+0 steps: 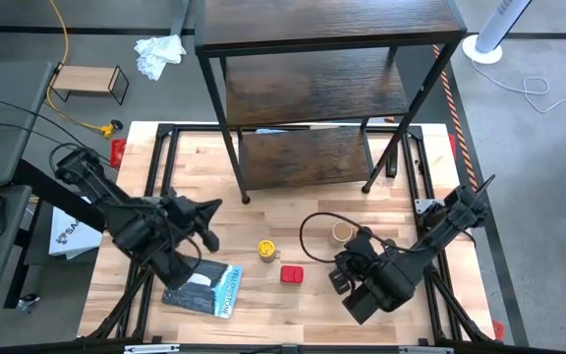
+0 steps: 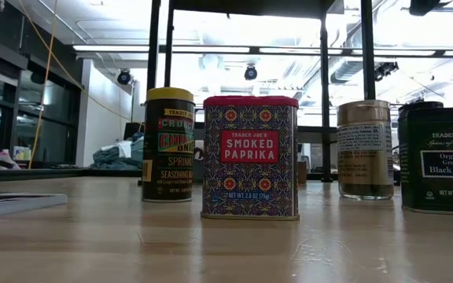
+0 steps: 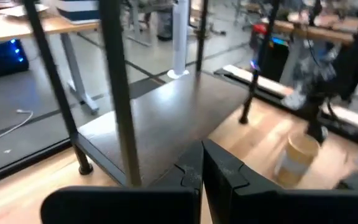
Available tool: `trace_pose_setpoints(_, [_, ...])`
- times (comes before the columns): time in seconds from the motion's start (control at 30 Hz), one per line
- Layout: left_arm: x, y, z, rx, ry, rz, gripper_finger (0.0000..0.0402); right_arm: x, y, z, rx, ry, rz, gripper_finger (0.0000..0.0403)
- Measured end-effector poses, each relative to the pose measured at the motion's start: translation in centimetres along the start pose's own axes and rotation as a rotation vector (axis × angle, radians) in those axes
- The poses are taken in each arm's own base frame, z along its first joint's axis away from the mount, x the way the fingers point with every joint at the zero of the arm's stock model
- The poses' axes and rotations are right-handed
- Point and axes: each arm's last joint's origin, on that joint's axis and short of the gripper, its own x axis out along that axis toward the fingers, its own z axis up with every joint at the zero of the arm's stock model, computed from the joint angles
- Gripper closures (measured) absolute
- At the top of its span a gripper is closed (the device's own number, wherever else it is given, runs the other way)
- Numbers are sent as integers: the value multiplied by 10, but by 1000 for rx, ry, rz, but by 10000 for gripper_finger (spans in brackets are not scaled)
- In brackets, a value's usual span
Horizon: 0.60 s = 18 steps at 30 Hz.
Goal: Shelf spices
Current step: Adjust the shelf
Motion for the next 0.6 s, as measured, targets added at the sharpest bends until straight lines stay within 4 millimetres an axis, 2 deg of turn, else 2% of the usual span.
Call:
trace_pose_setpoints(0.1, [10, 5, -6, -138, -37, 50, 401, 1, 0, 5, 47, -27, 7, 403])
trace_pose_setpoints(0.2, [31, 2, -16, -332, -105, 103, 401, -4, -2, 10, 167, -114, 49, 403])
trace_pose_setpoints(0.37, [72, -26, -40, -642, -214, 127, 402, -7, -4, 14, 270, -171, 84, 403])
trace_pose_setpoints(0.5, [99, -51, -42, -882, -308, 134, 401, -7, -4, 14, 273, -177, 88, 403])
trace_pose_setpoints(0.6, [121, -56, -52, -925, -361, 180, 402, -7, -4, 15, 277, -193, 93, 403])
